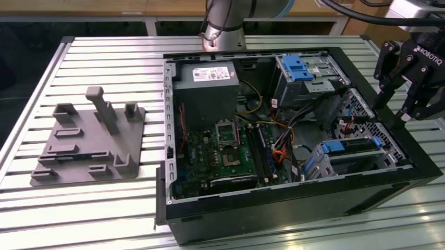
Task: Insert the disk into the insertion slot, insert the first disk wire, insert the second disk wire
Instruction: 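Insert the first disk wire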
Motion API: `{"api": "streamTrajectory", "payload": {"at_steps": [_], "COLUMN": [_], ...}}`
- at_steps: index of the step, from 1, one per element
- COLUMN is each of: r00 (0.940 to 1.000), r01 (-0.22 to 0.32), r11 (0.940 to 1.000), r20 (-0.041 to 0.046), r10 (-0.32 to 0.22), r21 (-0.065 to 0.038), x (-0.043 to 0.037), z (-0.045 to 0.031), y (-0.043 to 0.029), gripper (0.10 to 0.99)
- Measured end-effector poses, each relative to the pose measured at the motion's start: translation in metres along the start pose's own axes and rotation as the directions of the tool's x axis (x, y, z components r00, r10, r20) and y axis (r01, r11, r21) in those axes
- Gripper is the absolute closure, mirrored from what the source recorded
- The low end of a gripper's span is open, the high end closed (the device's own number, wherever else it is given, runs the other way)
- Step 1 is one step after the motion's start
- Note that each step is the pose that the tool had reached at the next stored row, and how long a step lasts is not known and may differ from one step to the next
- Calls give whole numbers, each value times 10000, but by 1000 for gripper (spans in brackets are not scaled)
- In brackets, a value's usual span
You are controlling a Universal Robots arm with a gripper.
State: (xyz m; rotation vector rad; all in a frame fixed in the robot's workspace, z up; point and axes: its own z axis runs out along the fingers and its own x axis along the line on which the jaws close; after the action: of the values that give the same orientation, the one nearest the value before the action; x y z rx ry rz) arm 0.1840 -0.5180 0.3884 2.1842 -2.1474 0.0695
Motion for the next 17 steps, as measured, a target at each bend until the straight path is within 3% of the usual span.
{"api": "streamTrajectory", "payload": {"at_steps": [6,17], "r00": [9976,9975], "r01": [-689,-708], "r11": [9976,9975], "r20": [8,-7], "r10": [689,708], "r21": [-58,-60], "x": [-20,-480], "z": [50,163], "y": [-4,-32], "gripper": [588,588]}}
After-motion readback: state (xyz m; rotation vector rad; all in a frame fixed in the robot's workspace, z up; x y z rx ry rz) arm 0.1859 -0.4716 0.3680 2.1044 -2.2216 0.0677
